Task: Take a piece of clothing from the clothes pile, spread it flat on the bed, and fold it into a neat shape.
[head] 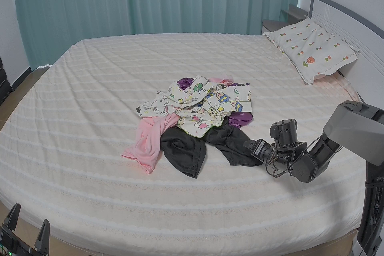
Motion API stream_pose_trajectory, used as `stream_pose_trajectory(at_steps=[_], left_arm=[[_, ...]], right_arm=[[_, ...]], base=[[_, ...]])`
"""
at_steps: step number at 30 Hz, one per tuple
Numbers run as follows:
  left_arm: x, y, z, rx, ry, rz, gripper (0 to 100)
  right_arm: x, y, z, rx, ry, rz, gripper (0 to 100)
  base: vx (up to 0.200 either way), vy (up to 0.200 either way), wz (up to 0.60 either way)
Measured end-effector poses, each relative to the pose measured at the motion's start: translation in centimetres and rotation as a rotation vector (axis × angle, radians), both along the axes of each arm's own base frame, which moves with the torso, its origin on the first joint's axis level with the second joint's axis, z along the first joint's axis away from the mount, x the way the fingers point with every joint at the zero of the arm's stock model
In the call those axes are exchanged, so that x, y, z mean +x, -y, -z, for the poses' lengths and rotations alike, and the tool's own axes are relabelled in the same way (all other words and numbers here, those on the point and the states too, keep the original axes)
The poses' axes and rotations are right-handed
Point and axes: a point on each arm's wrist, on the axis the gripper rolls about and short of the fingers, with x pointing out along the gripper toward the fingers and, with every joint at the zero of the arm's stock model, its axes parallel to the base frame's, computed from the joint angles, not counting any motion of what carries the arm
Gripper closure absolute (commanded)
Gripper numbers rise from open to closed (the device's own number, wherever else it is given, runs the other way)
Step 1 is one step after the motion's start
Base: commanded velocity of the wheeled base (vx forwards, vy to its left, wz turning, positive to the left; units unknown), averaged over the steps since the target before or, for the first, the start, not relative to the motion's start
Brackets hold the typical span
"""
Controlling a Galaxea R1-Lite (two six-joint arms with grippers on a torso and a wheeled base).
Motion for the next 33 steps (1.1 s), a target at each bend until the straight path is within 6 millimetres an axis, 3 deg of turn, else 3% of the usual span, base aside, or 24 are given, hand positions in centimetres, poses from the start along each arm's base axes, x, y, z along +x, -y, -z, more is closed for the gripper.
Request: stream_pose_trajectory(at_steps=[11, 12, 22, 33], left_arm=[[0.0, 0.0, 0.0, 0.000, 0.000, 0.000, 0], [0.0, 0.0, 0.0, 0.000, 0.000, 0.000, 0], [0.0, 0.0, 0.0, 0.000, 0.000, 0.000, 0], [0.0, 0.0, 0.0, 0.000, 0.000, 0.000, 0]], right_arm=[[-0.1, -2.9, 0.7, 0.028, 0.035, -0.070, 0], [0.0, -3.1, 0.8, 0.029, 0.035, -0.074, 100], [0.3, -3.3, 1.0, 0.090, 0.039, -0.042, 100], [-3.6, -0.6, 0.0, 0.215, -0.058, 0.010, 100]], base=[[0.000, 0.000, 0.00], [0.000, 0.000, 0.00], [0.000, 0.000, 0.00], [0.000, 0.000, 0.00]])
